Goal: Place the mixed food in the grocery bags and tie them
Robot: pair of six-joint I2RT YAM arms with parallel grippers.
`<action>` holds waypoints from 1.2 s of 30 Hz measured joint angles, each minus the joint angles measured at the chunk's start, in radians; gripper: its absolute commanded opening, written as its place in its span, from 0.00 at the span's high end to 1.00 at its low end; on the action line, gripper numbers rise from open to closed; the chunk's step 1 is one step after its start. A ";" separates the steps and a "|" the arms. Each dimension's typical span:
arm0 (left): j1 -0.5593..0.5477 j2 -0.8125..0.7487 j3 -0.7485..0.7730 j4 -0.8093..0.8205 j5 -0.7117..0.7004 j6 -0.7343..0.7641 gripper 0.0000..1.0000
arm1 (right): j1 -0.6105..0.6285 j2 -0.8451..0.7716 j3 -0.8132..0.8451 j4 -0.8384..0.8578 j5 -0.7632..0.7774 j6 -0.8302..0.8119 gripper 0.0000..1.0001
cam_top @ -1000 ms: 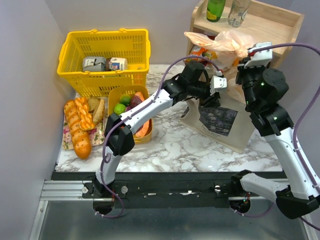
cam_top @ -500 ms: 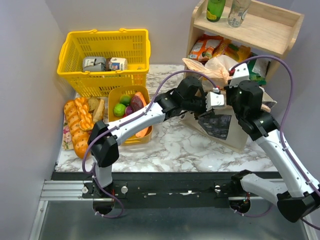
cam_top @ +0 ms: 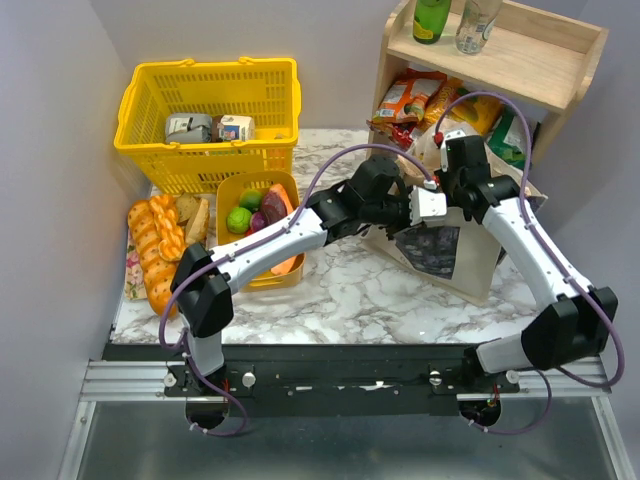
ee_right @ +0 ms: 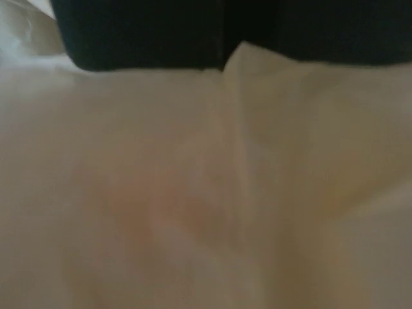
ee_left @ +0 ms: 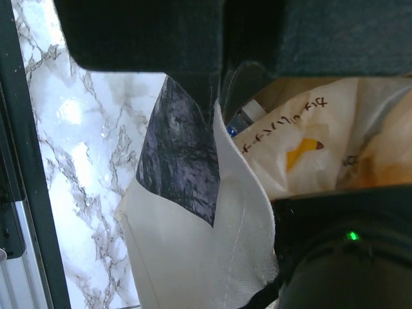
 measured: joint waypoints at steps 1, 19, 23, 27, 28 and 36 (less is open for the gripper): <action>-0.001 -0.002 -0.002 0.003 0.000 0.002 1.00 | -0.009 0.023 0.003 -0.016 -0.013 0.000 0.99; -0.012 -0.017 -0.039 0.057 -0.026 -0.029 0.46 | -0.029 0.089 -0.047 -0.266 -0.225 0.090 0.33; -0.012 -0.018 -0.039 0.088 -0.045 -0.086 0.14 | -0.028 0.028 -0.035 -0.265 -0.245 0.095 0.11; -0.011 -0.052 -0.043 0.155 -0.076 -0.146 0.01 | -0.025 -0.031 0.008 -0.253 -0.254 0.108 0.00; -0.010 -0.064 -0.045 0.166 -0.083 -0.157 0.01 | -0.025 -0.048 0.015 -0.243 -0.255 0.109 0.00; 0.037 -0.179 -0.037 0.261 -0.209 -0.293 0.01 | -0.026 -0.182 0.086 -0.150 -0.255 0.159 0.00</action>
